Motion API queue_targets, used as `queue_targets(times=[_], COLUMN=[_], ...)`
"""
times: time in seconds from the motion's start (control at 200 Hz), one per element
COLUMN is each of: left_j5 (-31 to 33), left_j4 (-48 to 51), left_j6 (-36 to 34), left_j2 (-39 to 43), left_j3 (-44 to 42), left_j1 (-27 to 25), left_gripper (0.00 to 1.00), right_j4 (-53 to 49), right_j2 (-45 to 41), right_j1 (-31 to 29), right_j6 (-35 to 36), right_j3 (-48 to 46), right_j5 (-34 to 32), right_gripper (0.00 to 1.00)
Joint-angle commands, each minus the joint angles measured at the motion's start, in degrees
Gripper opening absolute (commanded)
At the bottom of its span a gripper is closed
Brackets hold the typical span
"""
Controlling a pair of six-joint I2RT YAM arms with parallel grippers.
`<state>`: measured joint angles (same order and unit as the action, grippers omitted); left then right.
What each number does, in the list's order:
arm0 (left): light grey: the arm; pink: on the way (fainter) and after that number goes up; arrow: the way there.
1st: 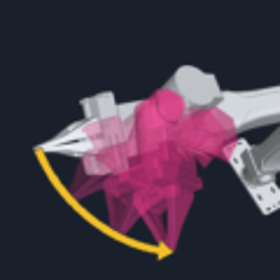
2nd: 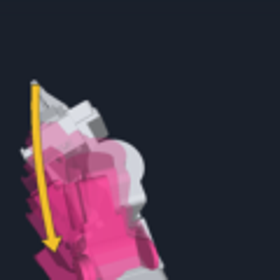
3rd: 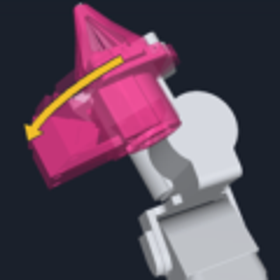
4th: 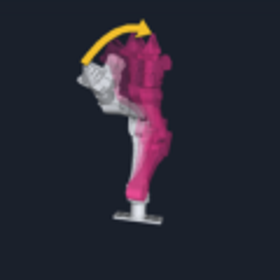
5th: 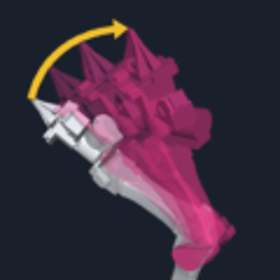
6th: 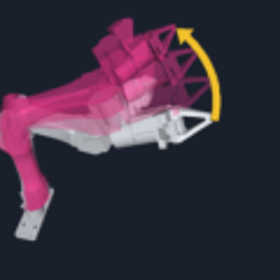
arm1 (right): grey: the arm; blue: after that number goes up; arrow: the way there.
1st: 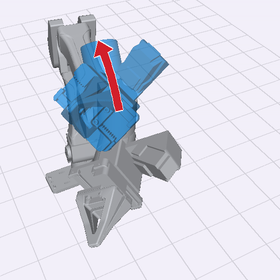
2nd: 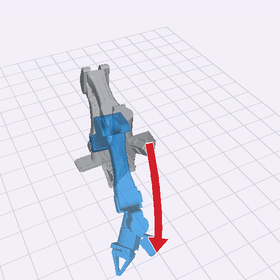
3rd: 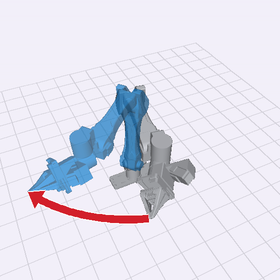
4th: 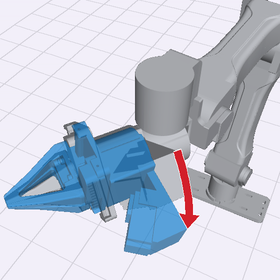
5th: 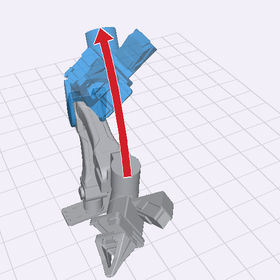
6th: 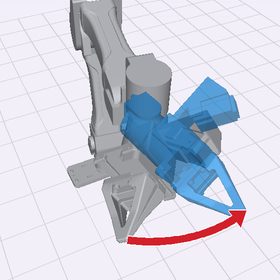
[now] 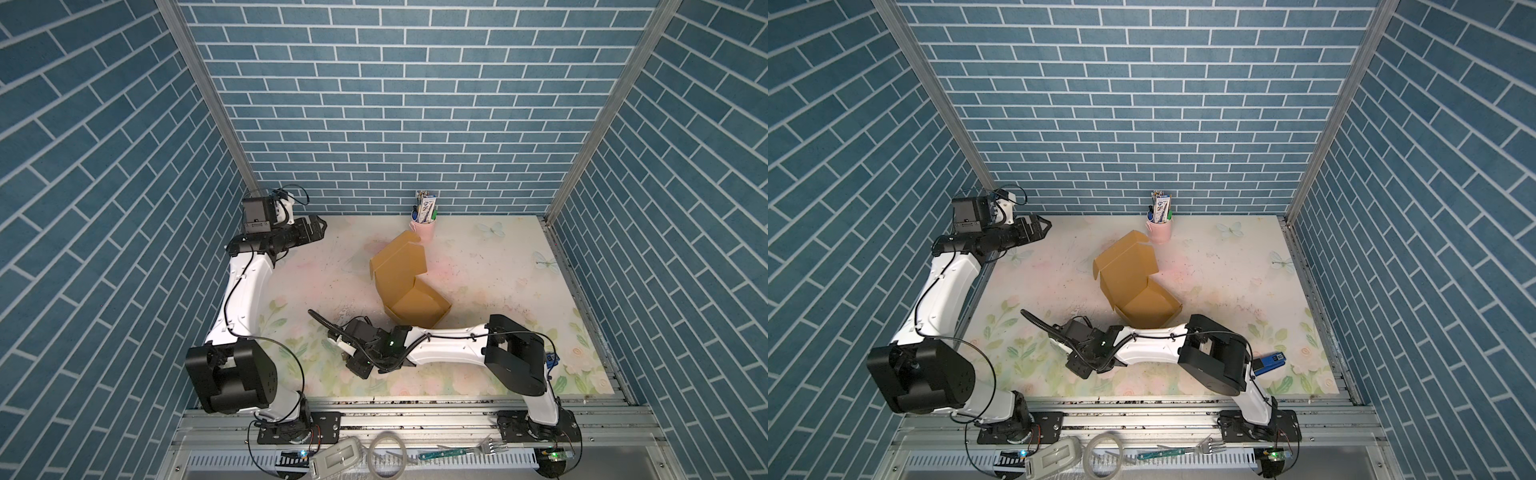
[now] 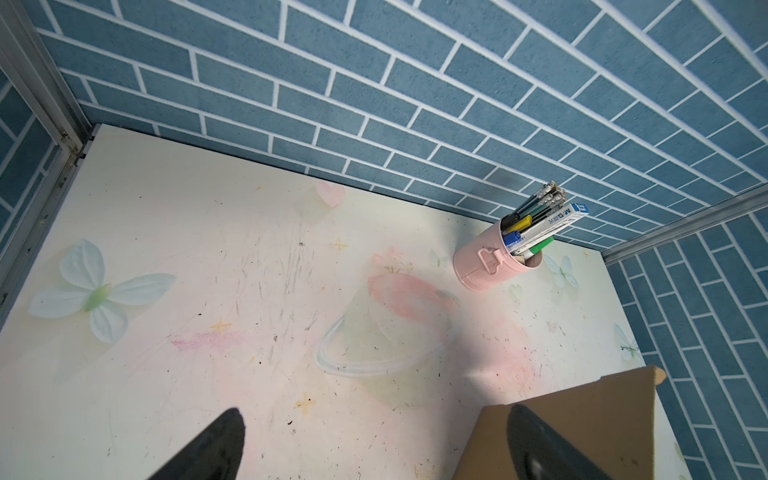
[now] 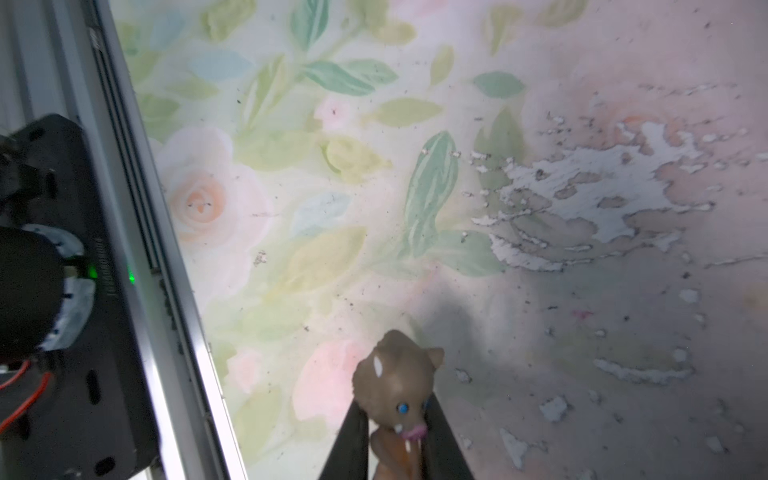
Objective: Fold the paper box
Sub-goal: 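Lower right gripper onto the small boar-headed figurine and grasp it, then carry the figurine with right gripper and lower it into the box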
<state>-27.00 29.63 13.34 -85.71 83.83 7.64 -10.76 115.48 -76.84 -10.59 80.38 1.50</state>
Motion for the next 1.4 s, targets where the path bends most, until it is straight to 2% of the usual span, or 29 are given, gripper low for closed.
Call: queue_targets(times=[0.0, 0.135, 0.345, 0.56, 0.755, 1.02, 1.395], left_j5=[-1.4, -1.1, -1.6, -1.7, -1.6, -1.3, -1.2], left_j4=[-0.8, -0.7, -1.6, -2.2, -2.5, -2.3, -2.2], left_j6=[0.2, 0.1, 0.8, 1.4, 1.5, 1.3, 1.1], left_j2=[0.7, 0.7, 0.8, 0.9, 0.7, 0.5, 0.4], left_j3=[-0.7, -0.8, -1.2, -1.5, -1.7, -1.7, -1.7], left_j1=[0.4, 0.4, 0.4, 0.3, -0.1, -1.2, -2.1], left_gripper=[1.00, 1.00, 0.99, 0.99, 1.00, 0.99, 1.00], right_j4=[1.7, 1.6, 2.5, 4.6, 6.1, 9.1, 18.2], right_j2=[-4.4, -8.8, -20.2, -31.0, -36.3, -33.6, -17.8], right_j1=[-0.2, 0.3, 3.4, 8.6, 14.9, 22.1, 25.8], right_j6=[0.7, 0.7, 0.4, -1.5, -4.6, -6.1, -5.2], right_j3=[-1.8, -4.6, -12.8, -21.1, -25.7, -29.8, -28.9], right_j5=[-1.2, -2.6, -5.3, -5.2, -3.5, -4.8, -10.0], right_gripper=[0.16, 0.16, 0.16, 0.16, 0.17, 0.17, 0.17])
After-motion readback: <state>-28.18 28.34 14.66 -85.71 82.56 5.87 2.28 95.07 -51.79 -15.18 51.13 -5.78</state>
